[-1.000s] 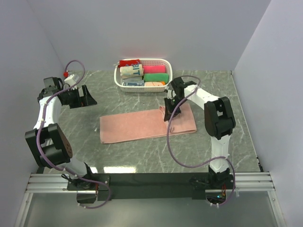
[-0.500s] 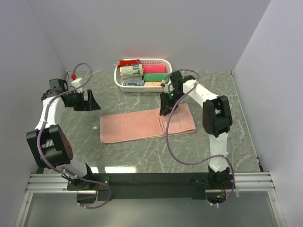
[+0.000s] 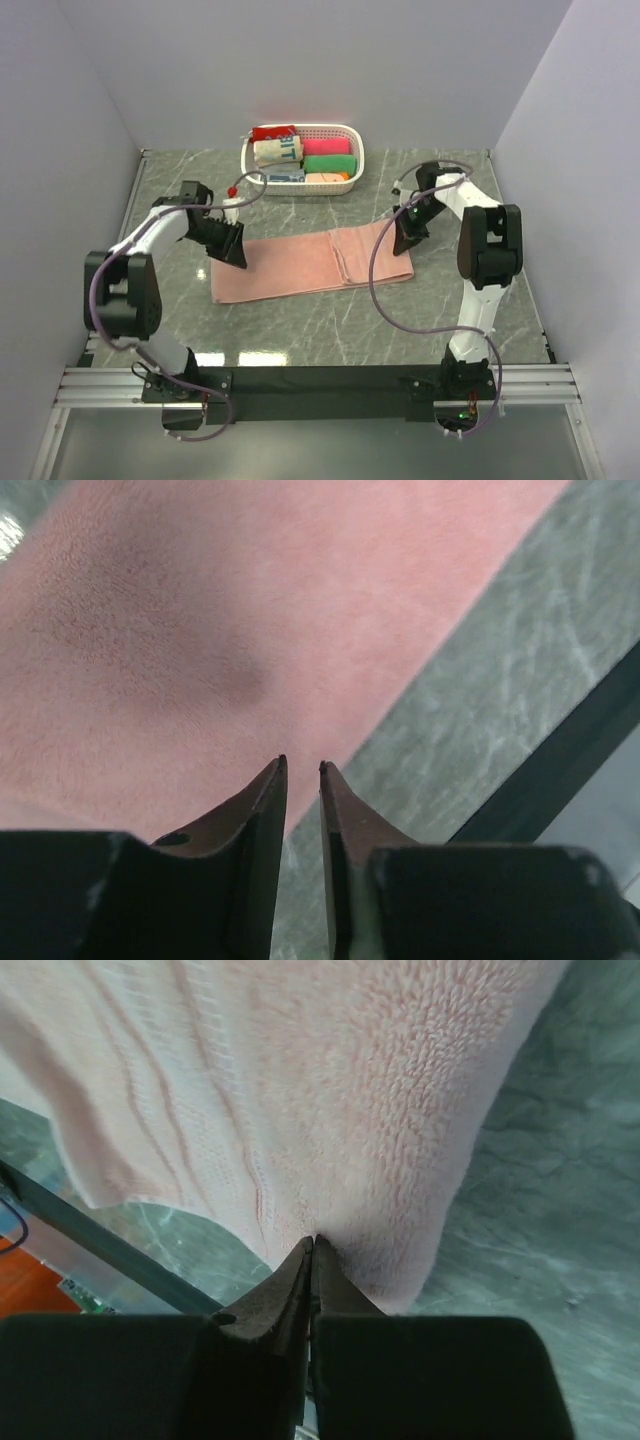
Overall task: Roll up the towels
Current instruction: Fold the towel
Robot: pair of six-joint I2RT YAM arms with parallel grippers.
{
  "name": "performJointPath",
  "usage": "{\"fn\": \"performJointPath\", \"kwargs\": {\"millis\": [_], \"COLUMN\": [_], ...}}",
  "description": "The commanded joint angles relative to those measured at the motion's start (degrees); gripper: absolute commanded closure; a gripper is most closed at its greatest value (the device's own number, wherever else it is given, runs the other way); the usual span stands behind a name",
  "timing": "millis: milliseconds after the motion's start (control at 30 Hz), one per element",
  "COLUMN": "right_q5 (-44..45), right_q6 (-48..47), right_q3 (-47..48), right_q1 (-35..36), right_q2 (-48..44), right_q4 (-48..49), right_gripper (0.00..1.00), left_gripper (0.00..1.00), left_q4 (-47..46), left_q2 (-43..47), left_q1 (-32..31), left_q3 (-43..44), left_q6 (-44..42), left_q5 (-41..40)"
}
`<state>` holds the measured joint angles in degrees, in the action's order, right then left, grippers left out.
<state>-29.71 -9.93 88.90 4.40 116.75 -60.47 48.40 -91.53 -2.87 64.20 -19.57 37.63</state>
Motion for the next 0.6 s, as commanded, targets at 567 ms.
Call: {"fn": "performJointPath", "kwargs": {"millis": [567], "right_q5": [-15.1], "right_q6": [-13.5], "right_q3": [-17.9], "right_q1": [13.9], "right_q2": [-11.2], "right_q4": [-7.1], "right_gripper": [0.93], "left_gripper": [0.72], "left_q4": [-0.9], "left_q2": [-27.0], "left_q1": [-2.8], "left_q3": [33.8], "left_q6": [7.6], "left_q5": [-8.5]}}
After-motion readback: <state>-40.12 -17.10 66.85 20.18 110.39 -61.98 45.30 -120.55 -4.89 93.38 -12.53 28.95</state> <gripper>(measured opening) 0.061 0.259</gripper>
